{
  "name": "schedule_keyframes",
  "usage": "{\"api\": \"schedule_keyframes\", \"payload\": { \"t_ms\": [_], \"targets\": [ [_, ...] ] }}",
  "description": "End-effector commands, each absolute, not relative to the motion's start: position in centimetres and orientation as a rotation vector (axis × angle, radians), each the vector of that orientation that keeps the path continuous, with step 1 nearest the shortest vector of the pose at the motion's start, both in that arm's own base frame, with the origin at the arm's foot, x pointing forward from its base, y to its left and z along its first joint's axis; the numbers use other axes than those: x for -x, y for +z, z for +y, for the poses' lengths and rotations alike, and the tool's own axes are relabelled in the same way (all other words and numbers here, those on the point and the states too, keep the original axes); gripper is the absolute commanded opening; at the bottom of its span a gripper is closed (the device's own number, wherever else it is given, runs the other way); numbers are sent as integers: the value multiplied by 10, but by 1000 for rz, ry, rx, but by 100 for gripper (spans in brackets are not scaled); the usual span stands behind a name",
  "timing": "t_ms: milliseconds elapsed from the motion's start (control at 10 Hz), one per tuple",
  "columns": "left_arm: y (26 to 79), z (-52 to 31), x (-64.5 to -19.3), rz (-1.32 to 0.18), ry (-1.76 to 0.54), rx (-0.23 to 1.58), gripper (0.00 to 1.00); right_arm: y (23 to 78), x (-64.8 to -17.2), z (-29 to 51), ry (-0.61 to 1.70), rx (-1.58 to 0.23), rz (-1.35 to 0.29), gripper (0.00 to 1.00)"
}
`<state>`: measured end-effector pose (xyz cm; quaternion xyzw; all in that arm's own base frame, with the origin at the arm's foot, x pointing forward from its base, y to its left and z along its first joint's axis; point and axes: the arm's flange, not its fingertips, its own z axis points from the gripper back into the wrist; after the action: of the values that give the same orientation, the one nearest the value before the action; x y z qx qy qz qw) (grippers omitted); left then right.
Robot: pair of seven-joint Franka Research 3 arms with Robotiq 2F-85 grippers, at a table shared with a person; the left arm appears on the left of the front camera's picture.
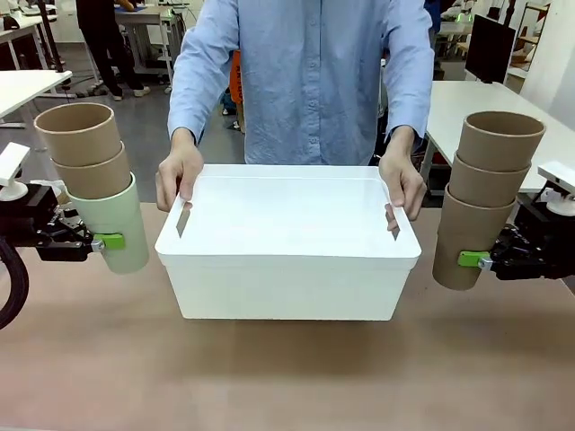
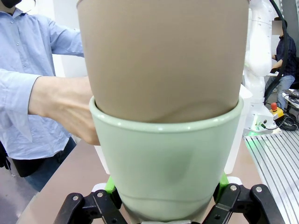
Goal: Stack the cups and store them in the basket.
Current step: Place the stack of Reusable plastic cups into the Pantry Basket.
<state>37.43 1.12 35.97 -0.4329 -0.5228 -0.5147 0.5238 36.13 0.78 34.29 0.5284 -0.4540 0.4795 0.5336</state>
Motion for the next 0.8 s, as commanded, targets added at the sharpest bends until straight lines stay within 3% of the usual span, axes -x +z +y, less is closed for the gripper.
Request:
{"api": "schedule_keyframes", "payload": {
  "t_ms": [0,700],
  "targets": [
    [364,9,-375,-1266,-1218,1044,86,348,-361,9,1144,-1259,-1080,83],
    [364,9,-375,-1266,-1218,1044,86,348,-361,9,1144,-1259,-1080,83]
  ]
}}
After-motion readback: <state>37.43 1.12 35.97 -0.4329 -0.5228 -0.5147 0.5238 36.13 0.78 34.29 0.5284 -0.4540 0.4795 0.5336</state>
